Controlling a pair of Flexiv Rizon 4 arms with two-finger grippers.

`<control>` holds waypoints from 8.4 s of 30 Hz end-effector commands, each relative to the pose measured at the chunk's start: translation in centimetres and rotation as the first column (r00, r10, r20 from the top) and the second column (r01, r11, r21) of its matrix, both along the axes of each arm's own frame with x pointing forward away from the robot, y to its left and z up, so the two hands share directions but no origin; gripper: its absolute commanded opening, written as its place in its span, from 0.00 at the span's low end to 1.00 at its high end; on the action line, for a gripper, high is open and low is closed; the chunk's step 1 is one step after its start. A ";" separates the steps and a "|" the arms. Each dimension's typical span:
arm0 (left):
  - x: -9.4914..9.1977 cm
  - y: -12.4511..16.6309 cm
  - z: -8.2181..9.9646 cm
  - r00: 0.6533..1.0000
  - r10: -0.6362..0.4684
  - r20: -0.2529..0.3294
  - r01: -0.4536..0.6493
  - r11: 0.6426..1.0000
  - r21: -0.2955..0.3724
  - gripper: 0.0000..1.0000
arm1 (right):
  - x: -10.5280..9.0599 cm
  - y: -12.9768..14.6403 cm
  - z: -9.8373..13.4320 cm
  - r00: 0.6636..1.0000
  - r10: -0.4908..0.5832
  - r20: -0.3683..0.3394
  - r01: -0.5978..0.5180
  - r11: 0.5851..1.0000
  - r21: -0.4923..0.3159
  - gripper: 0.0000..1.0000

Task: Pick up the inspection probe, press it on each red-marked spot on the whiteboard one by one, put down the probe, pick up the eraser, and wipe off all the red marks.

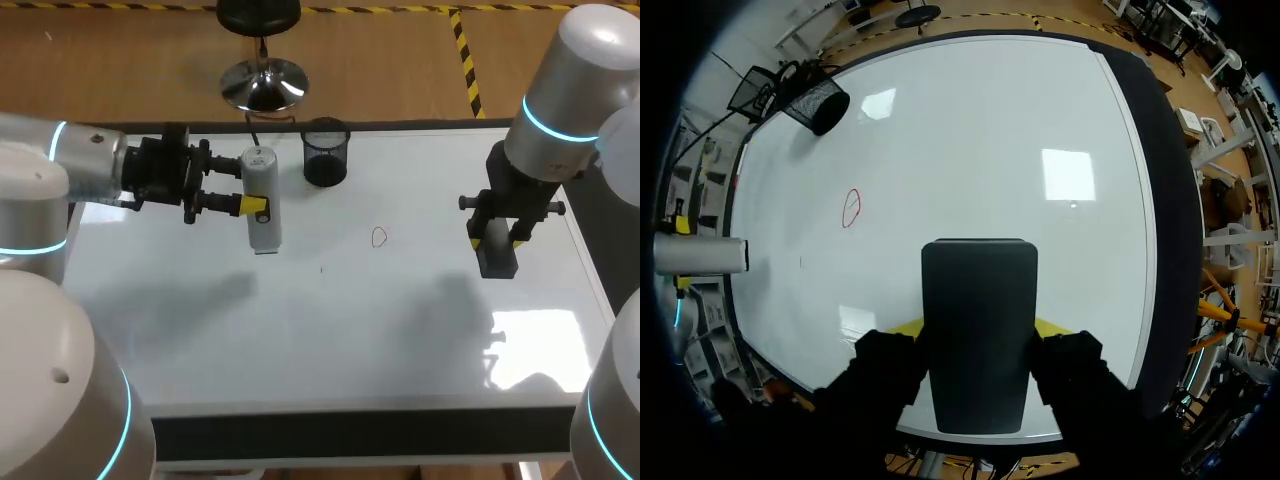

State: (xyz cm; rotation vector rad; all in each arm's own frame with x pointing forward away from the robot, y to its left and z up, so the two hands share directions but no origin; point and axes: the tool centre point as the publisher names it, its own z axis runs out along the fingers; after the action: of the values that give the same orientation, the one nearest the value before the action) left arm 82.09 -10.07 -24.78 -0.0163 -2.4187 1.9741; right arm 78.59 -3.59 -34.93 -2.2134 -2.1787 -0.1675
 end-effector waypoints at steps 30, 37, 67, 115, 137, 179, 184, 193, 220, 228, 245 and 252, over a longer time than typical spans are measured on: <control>-0.1 0.0 0.1 1.000 0.003 0.003 -0.003 1.000 -0.001 0.00 | -0.3 6.5 -0.2 0.998 0.061 0.030 -0.060 0.998 -0.016 0.00; -0.1 0.0 0.1 1.000 0.003 0.003 -0.003 1.000 -0.001 0.00 | 0.2 9.3 -0.3 0.997 0.077 0.031 -0.077 0.997 0.005 0.00; -0.1 0.0 0.1 1.000 0.003 0.003 -0.003 1.000 -0.001 0.00 | 3.4 17.8 -2.7 0.993 0.119 -0.014 -0.117 0.988 0.101 0.00; -0.1 0.0 0.1 1.000 0.003 0.003 -0.003 1.000 -0.001 0.00 | 5.6 23.4 -7.0 0.983 0.174 -0.049 -0.168 0.980 0.109 0.00; -0.1 0.0 0.1 1.000 0.003 0.003 -0.003 1.000 -0.001 0.00 | 7.2 17.4 -8.0 0.992 0.097 -0.076 -0.097 0.995 0.009 0.00; -0.1 0.0 0.1 1.000 0.003 0.003 -0.003 1.000 -0.001 0.00 | 7.1 16.1 -4.4 0.999 0.045 -0.001 -0.045 0.999 -0.027 0.00; -0.1 0.0 0.1 1.000 0.003 0.003 -0.003 1.000 -0.001 0.00 | 6.8 17.9 -4.8 0.999 0.051 -0.001 -0.051 0.999 0.011 0.00; -0.1 0.0 0.1 1.000 0.003 0.003 -0.003 1.000 -0.001 0.00 | 6.0 20.7 -5.7 0.997 0.082 -0.014 -0.081 0.996 0.033 0.00; -0.1 0.0 0.1 1.000 0.003 0.003 -0.003 1.000 -0.001 0.00 | 6.6 18.0 -8.4 0.997 0.040 -0.064 -0.041 0.999 -0.006 0.00; -0.1 0.0 0.1 1.000 0.003 0.003 -0.003 1.000 -0.001 0.00 | 7.0 15.8 -8.2 0.998 0.012 -0.061 -0.013 1.000 -0.020 0.00; -0.1 0.0 0.1 1.000 0.003 0.003 -0.003 1.000 -0.001 0.00 | 7.9 9.7 -7.1 0.995 -0.088 -0.056 0.088 0.996 -0.010 0.00; -0.1 0.0 0.1 1.000 0.003 0.003 -0.003 1.000 -0.001 0.00 | 7.7 7.8 -5.0 0.996 -0.089 -0.024 0.088 0.996 -0.019 0.00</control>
State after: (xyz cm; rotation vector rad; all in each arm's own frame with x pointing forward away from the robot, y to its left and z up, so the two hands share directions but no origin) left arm 82.07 -10.01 -24.75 -0.0159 -2.4191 1.9733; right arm 87.19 5.38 -41.45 -2.3073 -2.0764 -0.0979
